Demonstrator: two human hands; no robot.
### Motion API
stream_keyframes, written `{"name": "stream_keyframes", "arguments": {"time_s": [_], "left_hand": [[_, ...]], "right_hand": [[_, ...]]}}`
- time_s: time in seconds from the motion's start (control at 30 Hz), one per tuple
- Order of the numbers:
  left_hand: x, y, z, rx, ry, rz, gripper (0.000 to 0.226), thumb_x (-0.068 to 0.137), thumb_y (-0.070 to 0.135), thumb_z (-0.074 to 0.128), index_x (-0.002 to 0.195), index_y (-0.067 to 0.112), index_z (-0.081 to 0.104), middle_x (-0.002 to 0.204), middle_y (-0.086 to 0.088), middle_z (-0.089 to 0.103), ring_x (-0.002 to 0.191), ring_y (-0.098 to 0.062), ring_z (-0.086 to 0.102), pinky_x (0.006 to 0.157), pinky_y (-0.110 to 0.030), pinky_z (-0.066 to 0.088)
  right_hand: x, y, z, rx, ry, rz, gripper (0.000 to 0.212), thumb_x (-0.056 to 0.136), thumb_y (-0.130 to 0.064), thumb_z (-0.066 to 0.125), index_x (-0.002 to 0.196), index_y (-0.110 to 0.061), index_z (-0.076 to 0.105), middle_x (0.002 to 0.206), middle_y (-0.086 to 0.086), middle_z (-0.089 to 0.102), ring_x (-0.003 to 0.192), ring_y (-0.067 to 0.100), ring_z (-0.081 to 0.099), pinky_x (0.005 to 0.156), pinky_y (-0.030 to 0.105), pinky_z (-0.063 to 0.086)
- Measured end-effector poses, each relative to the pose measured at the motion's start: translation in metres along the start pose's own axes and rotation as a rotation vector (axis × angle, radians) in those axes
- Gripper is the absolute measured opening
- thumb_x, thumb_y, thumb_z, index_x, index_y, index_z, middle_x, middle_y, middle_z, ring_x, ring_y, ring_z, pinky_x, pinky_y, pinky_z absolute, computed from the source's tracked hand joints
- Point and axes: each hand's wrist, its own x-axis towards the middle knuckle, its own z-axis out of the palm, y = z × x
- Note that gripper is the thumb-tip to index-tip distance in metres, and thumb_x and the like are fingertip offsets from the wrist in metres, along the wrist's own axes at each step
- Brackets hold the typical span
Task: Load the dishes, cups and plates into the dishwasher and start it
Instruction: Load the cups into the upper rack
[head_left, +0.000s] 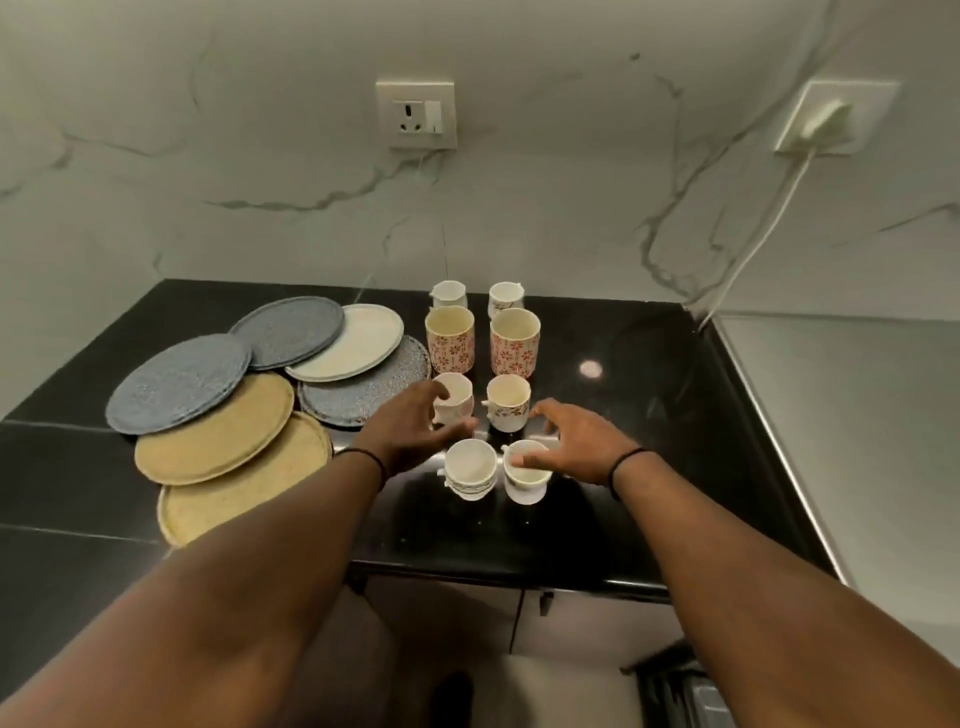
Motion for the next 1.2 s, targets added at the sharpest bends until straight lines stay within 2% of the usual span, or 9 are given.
{"name": "stream_keyframes", "arguments": {"time_s": [0.07, 0.2, 0.4, 0.53, 0.63, 0.83, 0.97, 1.07, 1.2], "left_hand": [[-0.007, -0.004, 0.008, 0.011, -0.095, 0.039, 0.095, 0.060, 0.085, 0.052, 0.127, 0.019, 0.051, 0.117, -0.004, 0.058, 0.093, -0.015, 0.052, 0.079, -0.031, 0.043], [-0.014, -0.005, 0.034, 0.041, -0.216, 0.035, 0.090, 0.055, 0.067, 0.081, 0.127, 0.022, 0.050, 0.124, 0.001, 0.056, 0.107, -0.018, 0.055, 0.089, -0.034, 0.046], [-0.012, -0.004, 0.058, -0.208, -0.102, -0.091, 0.080, 0.053, 0.046, 0.091, 0.120, 0.021, 0.057, 0.115, 0.000, 0.065, 0.103, -0.019, 0.060, 0.087, -0.035, 0.049], [-0.009, 0.003, 0.062, -0.358, -0.043, -0.167, 0.088, 0.056, 0.038, 0.091, 0.133, 0.022, 0.051, 0.120, 0.000, 0.062, 0.110, -0.019, 0.057, 0.094, -0.034, 0.047], [-0.002, 0.022, 0.058, -0.447, -0.029, -0.154, 0.092, 0.059, 0.033, 0.090, 0.139, 0.022, 0.045, 0.126, 0.002, 0.057, 0.116, -0.019, 0.053, 0.099, -0.036, 0.043], [0.001, 0.111, 0.060, -0.470, -0.044, 0.084, 0.061, 0.064, 0.029, 0.089, 0.112, 0.021, 0.052, 0.107, 0.002, 0.059, 0.101, -0.017, 0.056, 0.083, -0.028, 0.043], [-0.017, 0.212, 0.094, -0.482, -0.149, 0.301, 0.062, 0.058, 0.037, 0.092, 0.108, 0.025, 0.057, 0.100, 0.007, 0.065, 0.093, -0.008, 0.061, 0.080, -0.024, 0.050], [-0.044, 0.285, 0.129, -0.458, -0.221, 0.440, 0.059, 0.056, 0.037, 0.092, 0.103, 0.026, 0.058, 0.090, 0.013, 0.065, 0.086, -0.007, 0.060, 0.073, -0.017, 0.046], [-0.095, 0.363, 0.181, -0.363, -0.364, 0.578, 0.068, 0.059, 0.038, 0.090, 0.116, 0.022, 0.056, 0.100, 0.003, 0.066, 0.094, -0.017, 0.060, 0.079, -0.025, 0.045]], "right_hand": [[0.001, 0.004, 0.006, 0.013, -0.094, 0.011, 0.078, 0.060, -0.068, 0.078, 0.124, -0.036, 0.048, 0.112, -0.012, 0.055, 0.100, 0.012, 0.054, 0.089, 0.032, 0.046], [0.003, 0.013, 0.023, -0.018, -0.128, 0.000, 0.074, 0.055, -0.057, 0.086, 0.116, -0.034, 0.051, 0.115, -0.010, 0.061, 0.105, 0.015, 0.056, 0.091, 0.035, 0.046], [-0.002, 0.015, 0.041, 0.247, -0.004, 0.050, 0.065, 0.058, -0.044, 0.088, 0.113, -0.039, 0.054, 0.111, -0.013, 0.064, 0.102, 0.012, 0.058, 0.088, 0.031, 0.047], [-0.011, 0.022, 0.046, 0.408, 0.123, 0.115, 0.059, 0.060, -0.040, 0.086, 0.108, -0.034, 0.052, 0.103, -0.010, 0.063, 0.096, 0.012, 0.060, 0.087, 0.037, 0.053], [-0.023, 0.027, 0.035, 0.479, 0.317, 0.193, 0.057, 0.064, -0.037, 0.084, 0.106, -0.026, 0.047, 0.097, -0.007, 0.060, 0.090, 0.014, 0.060, 0.080, 0.035, 0.053], [-0.089, 0.065, -0.008, 0.611, 0.670, 0.295, 0.054, 0.069, -0.030, 0.083, 0.106, -0.018, 0.047, 0.096, -0.003, 0.061, 0.089, 0.018, 0.061, 0.077, 0.031, 0.051], [-0.187, 0.124, -0.036, 0.556, 0.894, 0.442, 0.055, 0.071, -0.032, 0.084, 0.108, -0.013, 0.048, 0.099, 0.000, 0.061, 0.091, 0.022, 0.059, 0.077, 0.032, 0.048], [-0.274, 0.168, -0.036, 0.503, 1.014, 0.585, 0.056, 0.072, -0.038, 0.083, 0.109, -0.014, 0.049, 0.099, 0.002, 0.062, 0.090, 0.023, 0.059, 0.073, 0.030, 0.045], [-0.394, 0.209, -0.017, 0.449, 1.125, 0.752, 0.055, 0.076, -0.037, 0.081, 0.115, -0.013, 0.052, 0.101, -0.001, 0.058, 0.090, 0.019, 0.055, 0.071, 0.025, 0.038]]}}
